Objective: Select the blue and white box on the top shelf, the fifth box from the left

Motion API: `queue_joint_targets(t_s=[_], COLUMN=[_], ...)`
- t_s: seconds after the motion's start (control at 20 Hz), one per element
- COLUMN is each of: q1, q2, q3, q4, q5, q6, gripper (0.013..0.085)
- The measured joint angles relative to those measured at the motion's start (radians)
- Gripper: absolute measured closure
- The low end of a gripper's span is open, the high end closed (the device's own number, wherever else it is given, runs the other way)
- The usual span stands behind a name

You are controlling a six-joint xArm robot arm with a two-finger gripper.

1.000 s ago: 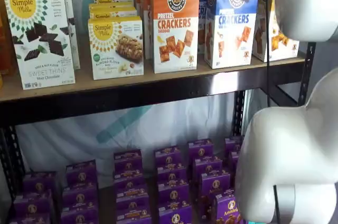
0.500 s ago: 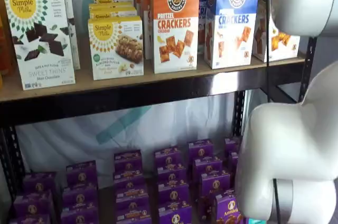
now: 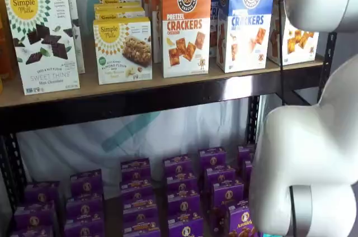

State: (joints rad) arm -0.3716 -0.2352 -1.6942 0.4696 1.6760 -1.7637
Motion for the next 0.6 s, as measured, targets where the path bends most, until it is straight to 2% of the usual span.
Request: queue_joint_targets(t_s=[0.35, 0.6], q1=[0.016, 0.026], q2=[0.103, 0.113], q3=[-0.107, -0.104], q4=[-0.07, -0.103], q5=[0.073, 0.07], q6=[-0.009, -0.018], gripper=[0.013, 0.013])
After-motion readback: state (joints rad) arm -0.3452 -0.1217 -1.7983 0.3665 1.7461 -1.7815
